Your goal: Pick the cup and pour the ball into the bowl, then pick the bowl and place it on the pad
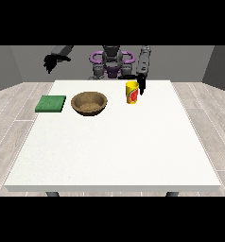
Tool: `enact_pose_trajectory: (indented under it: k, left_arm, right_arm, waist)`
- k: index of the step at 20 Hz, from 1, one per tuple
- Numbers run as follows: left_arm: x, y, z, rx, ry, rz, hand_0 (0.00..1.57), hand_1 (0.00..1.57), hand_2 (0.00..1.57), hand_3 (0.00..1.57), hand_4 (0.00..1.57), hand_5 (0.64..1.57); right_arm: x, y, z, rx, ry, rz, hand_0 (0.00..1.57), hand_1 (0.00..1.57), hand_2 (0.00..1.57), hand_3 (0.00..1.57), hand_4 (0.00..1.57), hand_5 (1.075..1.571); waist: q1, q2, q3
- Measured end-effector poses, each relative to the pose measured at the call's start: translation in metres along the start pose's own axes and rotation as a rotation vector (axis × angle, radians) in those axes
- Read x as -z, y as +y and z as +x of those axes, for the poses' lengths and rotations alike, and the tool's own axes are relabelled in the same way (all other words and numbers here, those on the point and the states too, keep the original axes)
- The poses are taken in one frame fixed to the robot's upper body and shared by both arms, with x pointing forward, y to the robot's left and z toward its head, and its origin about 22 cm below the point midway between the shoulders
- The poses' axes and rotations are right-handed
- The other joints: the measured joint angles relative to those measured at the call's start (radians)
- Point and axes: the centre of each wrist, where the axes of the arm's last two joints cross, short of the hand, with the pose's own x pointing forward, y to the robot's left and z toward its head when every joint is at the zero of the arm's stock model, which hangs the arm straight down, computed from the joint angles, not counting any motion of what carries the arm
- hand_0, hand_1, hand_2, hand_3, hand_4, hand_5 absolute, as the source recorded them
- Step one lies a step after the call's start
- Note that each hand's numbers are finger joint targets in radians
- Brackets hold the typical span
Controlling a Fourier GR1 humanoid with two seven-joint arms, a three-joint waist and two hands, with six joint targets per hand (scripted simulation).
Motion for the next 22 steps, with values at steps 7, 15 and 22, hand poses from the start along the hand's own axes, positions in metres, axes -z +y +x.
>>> enact_pose_trajectory:
  k: [7,15,22]
  left_arm:
    - [0.003,0.003,-0.021,0.105,-0.025,0.054,1.30,1.30,1.57,1.57,1.15,1.561]
    - [-0.007,-0.006,-0.037,0.287,-0.008,0.053,1.30,1.30,1.57,1.57,1.23,1.555]
    - [0.031,-0.027,-0.020,0.583,0.021,-0.044,1.32,1.32,1.57,1.57,1.24,1.553]
  right_arm:
    - [0.009,-0.021,0.018,0.000,-0.042,0.046,0.00,0.00,0.00,0.00,0.22,1.570]
    - [-0.006,-0.049,0.019,0.016,-0.008,0.038,0.00,0.00,0.00,0.00,0.38,1.571]
    - [0.009,-0.057,0.023,0.003,0.110,0.006,0.00,0.00,0.00,0.00,0.57,1.569]
  waist:
    - [-0.056,0.061,0.0016]
    - [-0.070,0.019,0.0019]
    - [-0.054,-0.108,0.0025]
